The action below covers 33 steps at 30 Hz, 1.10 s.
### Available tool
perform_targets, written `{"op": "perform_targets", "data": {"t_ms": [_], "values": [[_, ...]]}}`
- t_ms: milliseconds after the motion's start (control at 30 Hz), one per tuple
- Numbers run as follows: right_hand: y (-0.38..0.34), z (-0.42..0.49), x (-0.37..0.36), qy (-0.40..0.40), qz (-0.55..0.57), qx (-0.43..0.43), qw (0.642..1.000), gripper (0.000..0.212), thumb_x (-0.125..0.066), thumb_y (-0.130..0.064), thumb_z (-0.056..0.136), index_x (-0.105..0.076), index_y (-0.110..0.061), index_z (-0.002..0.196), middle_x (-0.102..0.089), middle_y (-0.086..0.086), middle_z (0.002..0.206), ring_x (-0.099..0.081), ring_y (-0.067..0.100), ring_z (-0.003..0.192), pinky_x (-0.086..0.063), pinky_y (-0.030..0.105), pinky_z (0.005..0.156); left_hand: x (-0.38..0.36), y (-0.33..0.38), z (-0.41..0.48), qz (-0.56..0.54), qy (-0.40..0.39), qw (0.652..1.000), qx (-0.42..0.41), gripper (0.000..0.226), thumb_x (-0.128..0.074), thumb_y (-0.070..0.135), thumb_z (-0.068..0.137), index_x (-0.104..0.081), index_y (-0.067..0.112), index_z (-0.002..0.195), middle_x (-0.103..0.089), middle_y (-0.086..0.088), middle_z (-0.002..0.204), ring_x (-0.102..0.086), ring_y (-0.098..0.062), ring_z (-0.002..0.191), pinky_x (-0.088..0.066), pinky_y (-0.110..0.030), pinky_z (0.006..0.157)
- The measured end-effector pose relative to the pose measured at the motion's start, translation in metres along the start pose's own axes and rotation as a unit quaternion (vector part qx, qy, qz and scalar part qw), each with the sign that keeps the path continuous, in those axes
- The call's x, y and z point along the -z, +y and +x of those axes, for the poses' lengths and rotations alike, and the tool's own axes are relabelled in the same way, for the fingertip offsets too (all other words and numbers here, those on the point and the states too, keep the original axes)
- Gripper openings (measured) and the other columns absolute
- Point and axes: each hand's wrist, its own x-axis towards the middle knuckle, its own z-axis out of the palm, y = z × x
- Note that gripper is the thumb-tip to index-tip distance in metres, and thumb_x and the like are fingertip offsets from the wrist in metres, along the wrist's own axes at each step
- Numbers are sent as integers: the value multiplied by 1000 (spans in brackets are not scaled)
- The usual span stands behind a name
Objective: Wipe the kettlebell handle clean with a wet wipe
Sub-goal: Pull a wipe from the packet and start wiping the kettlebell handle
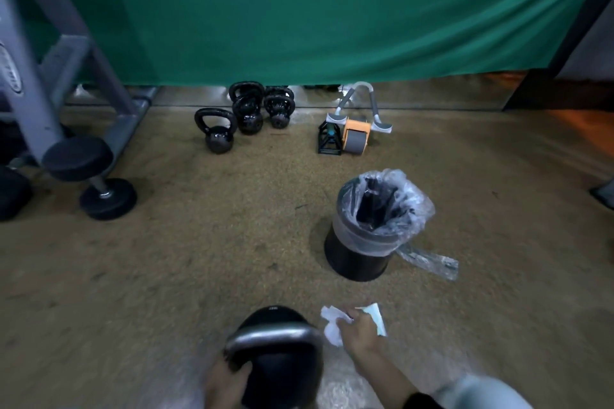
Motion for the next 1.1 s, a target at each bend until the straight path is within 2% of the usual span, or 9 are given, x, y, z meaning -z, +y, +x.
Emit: {"op": "perform_targets", "data": {"t_ms": [100,300,467,533,600,667,800,933,1100], "values": [[6,-9,-7,-1,0,17,1000,20,-60,-3,81,-72,-5,96,-70,9,88,-64,27,90,-46,26,76,13,43,-52,-3,3,1000,0,76,-81,5,66,-49,-3,135,-60,-23,127,-54,-37,123,-38,-46,108],[14,-16,-16,11,-15,-3,1000,28,-56,-2,82,-77,-15,95,-74,11,98,-66,30,96,-51,30,86,21,64,-83,17,1,1000,17,62,-79,7,75,-55,-1,131,-62,-22,126,-57,-34,121,-41,-38,103],[26,-6,-25,-29,-6,26,999,47,-53,6,75,-61,-41,69,-70,2,84,-67,27,91,-53,35,85,20,66,-71,-31,33,999,29,61,-80,0,71,-57,-4,127,-65,-25,119,-60,-36,115,-43,-44,102],[17,-6,-23,-78,0,19,997,39,-56,6,80,-68,-31,74,-67,0,73,-68,20,76,-56,29,70,16,65,-65,-56,33,997,40,59,-79,-5,70,-58,-5,125,-65,-26,116,-60,-38,114,-42,-49,103],[9,-5,-24,-135,22,-10,991,9,-67,-2,83,-74,-6,78,-61,4,62,-63,10,53,-53,21,48,15,66,-60,-73,36,996,36,55,-78,-9,69,-60,-5,122,-66,-26,113,-61,-39,113,-43,-49,103],[12,0,-25,-151,16,-17,988,25,-73,-16,81,-71,9,83,-58,8,59,-57,1,40,-45,15,39,16,72,-65,-85,37,995,25,48,-76,-10,71,-64,-2,117,-68,-24,110,-61,-36,111,-43,-47,103],[15,11,-28,-165,29,-42,985,32,-76,-25,78,-72,7,84,-60,8,63,-60,3,44,-48,19,43,15,82,-73,-137,45,989,-10,42,-74,-16,71,-66,1,109,-68,-20,100,-61,-31,106,-44,-40,96],[14,16,-35,-221,57,-62,972,22,-75,-26,79,-76,-4,83,-60,8,66,-61,15,58,-56,29,56,14,82,-73,-178,47,983,-7,45,-75,-20,67,-64,11,98,-67,-9,86,-61,-26,101,-46,-1,70],[23,22,-32,-204,34,-46,977,21,-76,-28,78,-77,-8,82,-66,3,66,-63,11,59,-53,25,56,12,73,-65,-149,55,987,-1,46,-82,-15,62,-68,18,91,-73,7,76,-66,-25,93,-50,-5,72]]}}
